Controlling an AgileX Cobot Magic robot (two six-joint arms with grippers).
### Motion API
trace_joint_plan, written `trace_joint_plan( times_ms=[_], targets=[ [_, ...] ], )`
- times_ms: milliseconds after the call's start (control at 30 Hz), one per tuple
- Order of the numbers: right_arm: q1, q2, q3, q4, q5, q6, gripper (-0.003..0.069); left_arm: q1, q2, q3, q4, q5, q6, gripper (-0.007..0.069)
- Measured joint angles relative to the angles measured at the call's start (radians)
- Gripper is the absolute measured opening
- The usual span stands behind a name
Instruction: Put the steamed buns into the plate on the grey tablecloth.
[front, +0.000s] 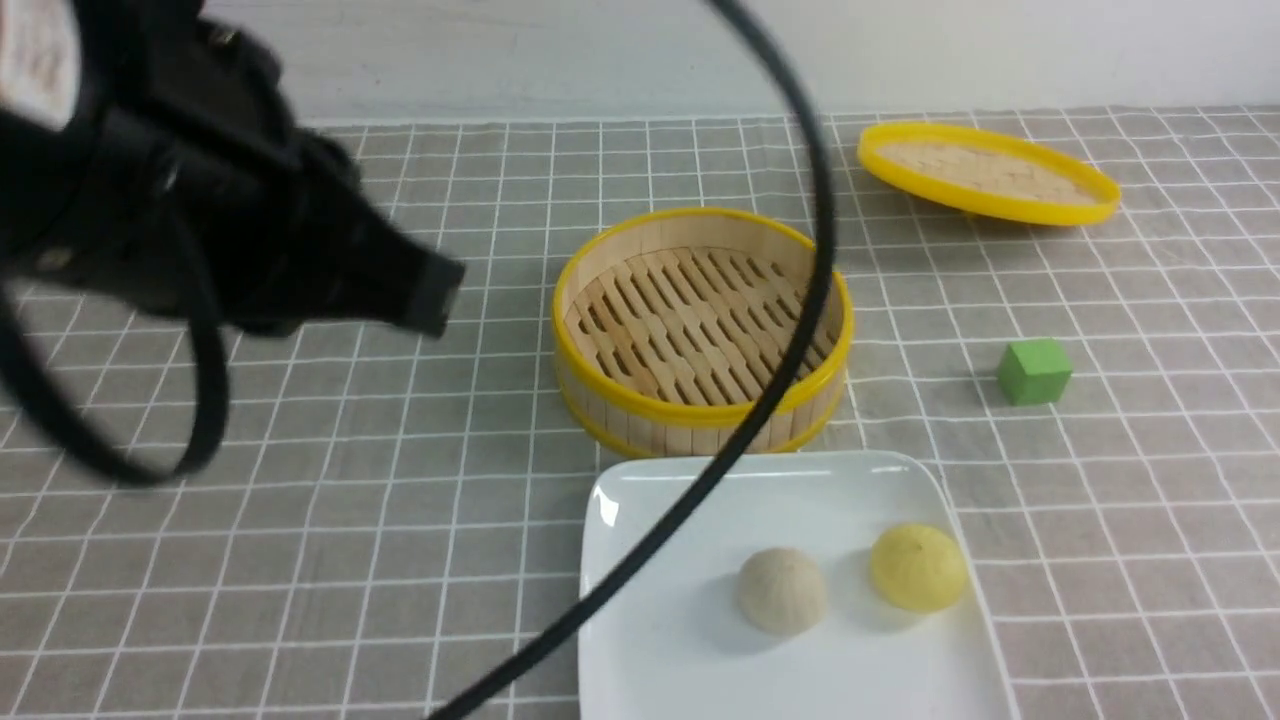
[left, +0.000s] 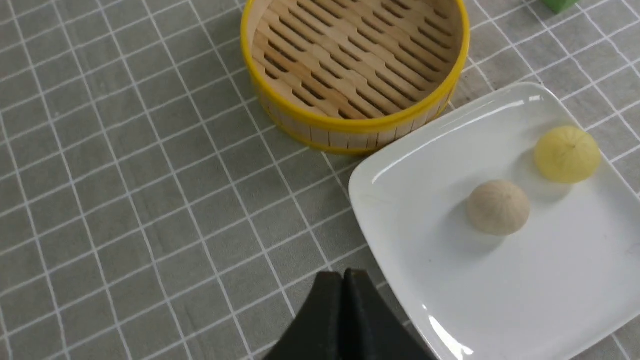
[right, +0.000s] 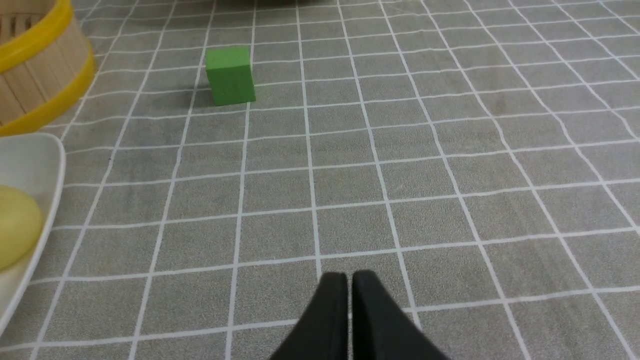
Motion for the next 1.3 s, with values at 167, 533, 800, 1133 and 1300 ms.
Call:
trace_joint_plan(
  times_ms=[167,533,800,1133,1300],
  targets=[
    [0.000,0.000,0.000,0.000,0.000,0.000,0.0043,0.000,-0.184,0.340,-0.003,-0.276,-0.159,0.0008],
    [0.000,0.000,0.000,0.000,0.000,0.000,0.0056,0.000,-0.389,0.709,0.053,-0.769,-0.423,0.0015],
    [0.000,0.000,0.000,0.000,0.000,0.000,0.0063,0.000,-0.389,0.719,0.109,-0.668,-0.423,0.0023],
    [0.000,0.000,0.000,-0.001,0.000,0.000,0.0067,0.007,-0.398,0.722,0.123,-0.564,-0.392,0.0034],
    [0.000,0.000,0.000,-0.001,0.000,0.000,0.0071,0.140,-0.509,0.796,0.046,-0.589,-0.224,0.0037]
  ],
)
